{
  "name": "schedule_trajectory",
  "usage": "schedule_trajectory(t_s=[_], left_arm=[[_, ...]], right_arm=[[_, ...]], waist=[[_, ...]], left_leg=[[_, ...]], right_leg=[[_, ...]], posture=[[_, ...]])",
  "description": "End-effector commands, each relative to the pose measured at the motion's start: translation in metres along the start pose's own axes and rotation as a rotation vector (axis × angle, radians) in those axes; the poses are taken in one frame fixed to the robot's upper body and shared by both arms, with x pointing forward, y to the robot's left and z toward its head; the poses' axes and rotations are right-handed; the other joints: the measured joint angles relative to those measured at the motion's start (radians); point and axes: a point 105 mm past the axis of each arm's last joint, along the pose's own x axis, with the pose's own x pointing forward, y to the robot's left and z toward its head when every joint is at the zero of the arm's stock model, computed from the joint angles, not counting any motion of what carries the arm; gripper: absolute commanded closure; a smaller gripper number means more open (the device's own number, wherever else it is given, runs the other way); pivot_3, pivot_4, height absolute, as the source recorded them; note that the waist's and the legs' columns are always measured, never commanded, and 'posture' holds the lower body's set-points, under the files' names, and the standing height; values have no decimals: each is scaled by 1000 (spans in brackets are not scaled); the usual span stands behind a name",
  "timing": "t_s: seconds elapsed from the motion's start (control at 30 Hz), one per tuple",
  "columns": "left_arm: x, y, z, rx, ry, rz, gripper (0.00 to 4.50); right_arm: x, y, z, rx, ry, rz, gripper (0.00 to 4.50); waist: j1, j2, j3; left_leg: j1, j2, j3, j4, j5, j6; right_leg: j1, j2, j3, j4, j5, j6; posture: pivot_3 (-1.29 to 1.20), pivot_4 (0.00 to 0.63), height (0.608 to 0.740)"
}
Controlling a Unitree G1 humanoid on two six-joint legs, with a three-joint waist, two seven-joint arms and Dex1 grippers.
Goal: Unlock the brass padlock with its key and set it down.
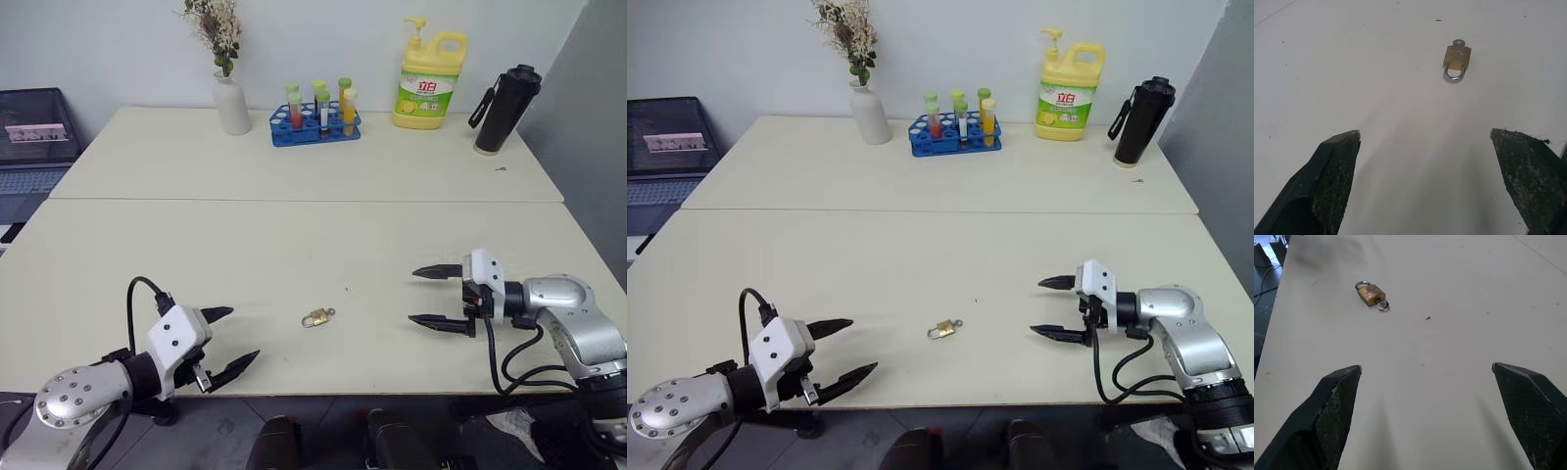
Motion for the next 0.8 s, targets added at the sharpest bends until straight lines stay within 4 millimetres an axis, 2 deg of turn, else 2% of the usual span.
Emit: schedule_trajectory(t_s=[0.03,0.4,0.6,0.77,0.8], left_arm=[[-3,3,13,50,-50,10,38],[2,6,13,52,-35,18,38],[9,4,22,-12,-103,-47,38],[26,3,21,24,-79,-68,38],[32,-2,18,43,-59,-105,38]], right_arm=[[0,3,3,-42,-7,23,0],[4,6,4,-42,-7,12,0],[8,14,13,-17,-15,17,0],[8,30,19,48,-7,61,0],[9,32,21,54,-1,58,0]], waist=[[0,0,0],[0,0,0],[0,0,0],[3,0,0],[2,0,0]], left_leg=[[0,0,0,0,0,0],[0,0,0,0,0,0],[0,0,0,0,0,0],[0,-1,-1,0,0,0],[0,0,-1,1,0,0]], right_leg=[[0,0,0,0,0,0],[0,0,0,0,0,0],[0,0,0,0,0,0],[1,0,-1,1,0,0],[1,0,-1,1,0,0]], posture=[[0,150,740],[0,150,740],[0,150,740],[0,150,740],[0,150,740]])
